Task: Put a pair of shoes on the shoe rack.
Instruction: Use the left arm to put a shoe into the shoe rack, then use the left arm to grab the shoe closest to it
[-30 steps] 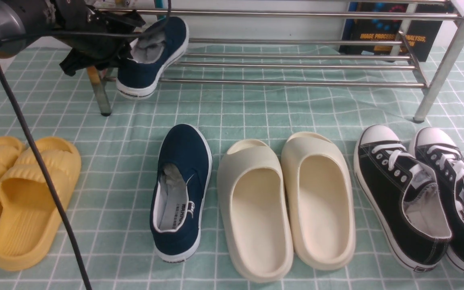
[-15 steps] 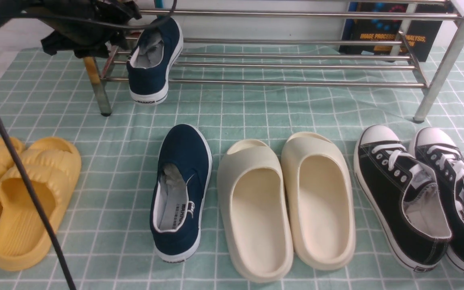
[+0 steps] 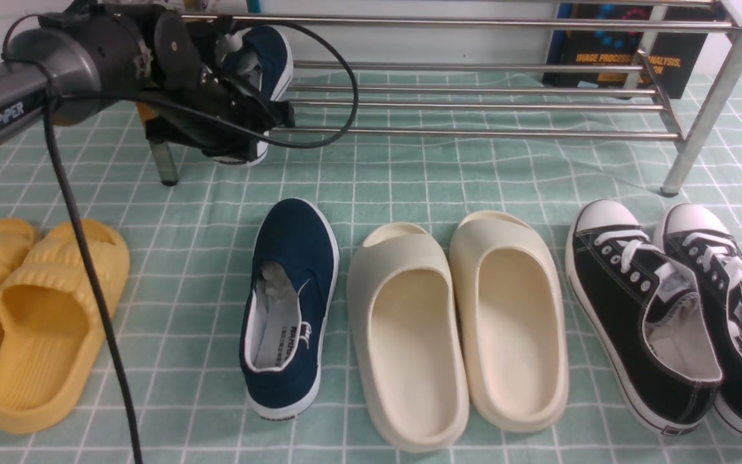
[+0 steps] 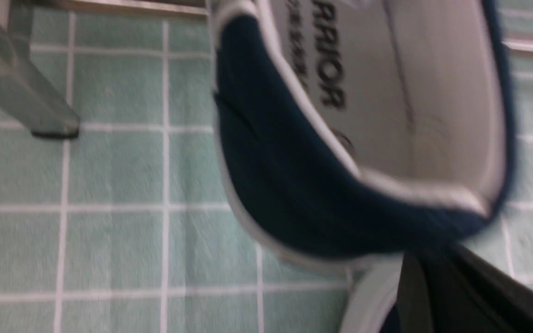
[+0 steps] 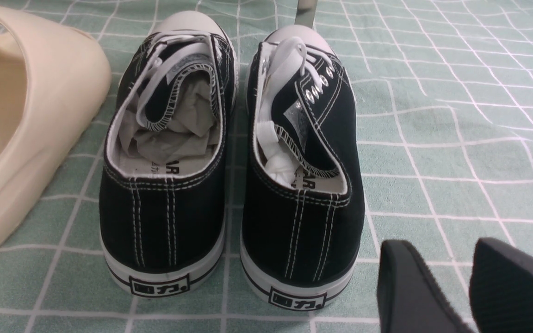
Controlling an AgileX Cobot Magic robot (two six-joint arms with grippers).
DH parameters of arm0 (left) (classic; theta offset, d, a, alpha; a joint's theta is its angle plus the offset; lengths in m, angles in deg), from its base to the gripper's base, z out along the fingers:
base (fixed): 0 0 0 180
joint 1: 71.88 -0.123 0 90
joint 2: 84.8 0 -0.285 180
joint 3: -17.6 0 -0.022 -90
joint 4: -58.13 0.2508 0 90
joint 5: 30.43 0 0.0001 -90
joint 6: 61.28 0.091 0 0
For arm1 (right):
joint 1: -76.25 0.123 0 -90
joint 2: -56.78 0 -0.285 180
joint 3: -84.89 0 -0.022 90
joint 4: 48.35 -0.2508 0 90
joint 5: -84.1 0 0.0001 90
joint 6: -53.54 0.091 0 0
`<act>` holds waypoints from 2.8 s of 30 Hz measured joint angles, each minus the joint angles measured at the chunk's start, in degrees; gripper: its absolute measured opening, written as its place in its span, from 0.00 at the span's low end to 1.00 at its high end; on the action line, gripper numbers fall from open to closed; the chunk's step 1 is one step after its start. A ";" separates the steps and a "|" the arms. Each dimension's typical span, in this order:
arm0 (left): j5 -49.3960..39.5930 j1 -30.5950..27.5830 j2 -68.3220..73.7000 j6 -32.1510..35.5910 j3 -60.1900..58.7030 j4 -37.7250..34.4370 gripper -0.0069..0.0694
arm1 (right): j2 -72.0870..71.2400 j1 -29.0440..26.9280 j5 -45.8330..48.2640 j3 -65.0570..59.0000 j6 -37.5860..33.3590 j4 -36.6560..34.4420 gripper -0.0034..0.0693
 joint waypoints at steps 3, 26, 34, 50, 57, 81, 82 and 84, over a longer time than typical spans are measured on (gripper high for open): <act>-2.26 -0.39 2.81 -2.13 5.06 0.00 0.07 | 0.00 0.00 0.00 0.00 0.00 0.00 0.39; -32.04 -1.23 0.34 -0.18 19.86 2.44 0.41 | 0.00 0.00 0.00 0.00 0.00 0.00 0.39; -35.17 -1.23 -14.80 -0.22 11.20 3.80 0.42 | 0.00 0.00 0.00 0.00 0.00 0.00 0.39; -22.55 1.07 -39.27 -2.71 -37.86 -3.37 0.38 | 0.00 0.00 0.00 0.00 0.00 0.00 0.39; -16.44 13.01 -38.87 -6.31 -40.05 1.84 0.38 | 0.00 0.00 0.00 0.00 0.00 0.00 0.39; -2.78 10.74 -21.92 -12.96 -40.05 -1.22 0.59 | 0.00 0.00 0.00 0.00 0.00 0.00 0.39; -2.65 10.74 -21.22 -11.95 -40.05 -1.43 0.57 | 0.00 0.00 0.00 0.00 0.00 0.00 0.39; -2.60 10.74 -20.61 -11.56 -40.05 -1.43 0.55 | 0.00 0.00 0.00 0.00 0.00 0.00 0.39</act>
